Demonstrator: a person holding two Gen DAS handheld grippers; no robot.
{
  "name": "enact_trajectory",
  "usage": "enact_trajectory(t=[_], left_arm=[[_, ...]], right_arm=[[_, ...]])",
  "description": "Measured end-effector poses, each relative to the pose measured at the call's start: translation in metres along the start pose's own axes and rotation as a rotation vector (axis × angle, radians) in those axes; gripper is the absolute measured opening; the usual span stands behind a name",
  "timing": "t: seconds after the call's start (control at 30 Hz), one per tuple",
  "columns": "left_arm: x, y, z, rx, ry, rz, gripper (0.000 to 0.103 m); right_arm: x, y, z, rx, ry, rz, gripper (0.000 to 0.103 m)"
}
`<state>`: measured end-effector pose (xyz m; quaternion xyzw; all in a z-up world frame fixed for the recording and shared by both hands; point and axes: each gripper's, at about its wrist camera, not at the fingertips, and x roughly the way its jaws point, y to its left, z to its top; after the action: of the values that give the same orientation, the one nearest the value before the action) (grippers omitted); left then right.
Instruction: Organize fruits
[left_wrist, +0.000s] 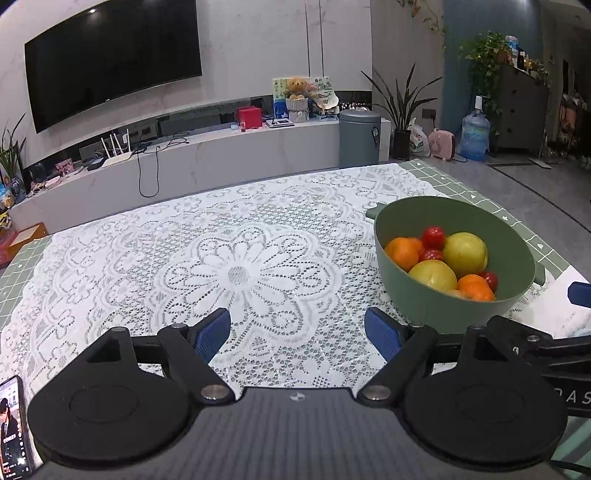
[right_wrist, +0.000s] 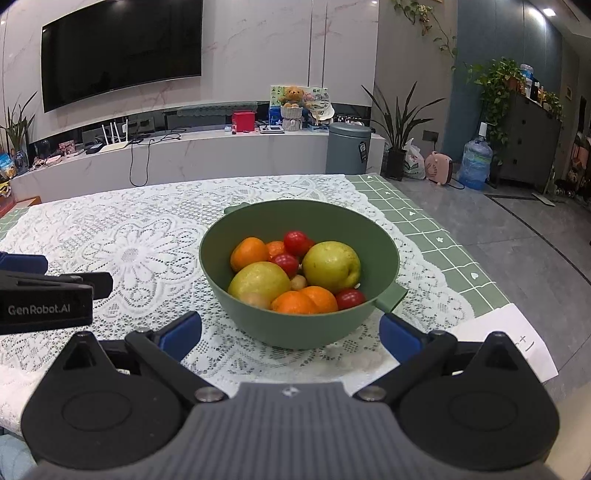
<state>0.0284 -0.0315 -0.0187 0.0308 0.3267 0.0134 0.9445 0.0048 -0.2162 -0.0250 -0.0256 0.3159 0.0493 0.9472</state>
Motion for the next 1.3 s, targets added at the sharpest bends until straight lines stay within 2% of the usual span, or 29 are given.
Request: enact_trajectory(t=[1.3], left_arm=[[0.0010,0.0046,-0.0031,-0.004,0.024,0.019,0.096]], right_arm=[[0.0040,0.0044,-0.0039,-0.009,0.010,0.026,0.099]])
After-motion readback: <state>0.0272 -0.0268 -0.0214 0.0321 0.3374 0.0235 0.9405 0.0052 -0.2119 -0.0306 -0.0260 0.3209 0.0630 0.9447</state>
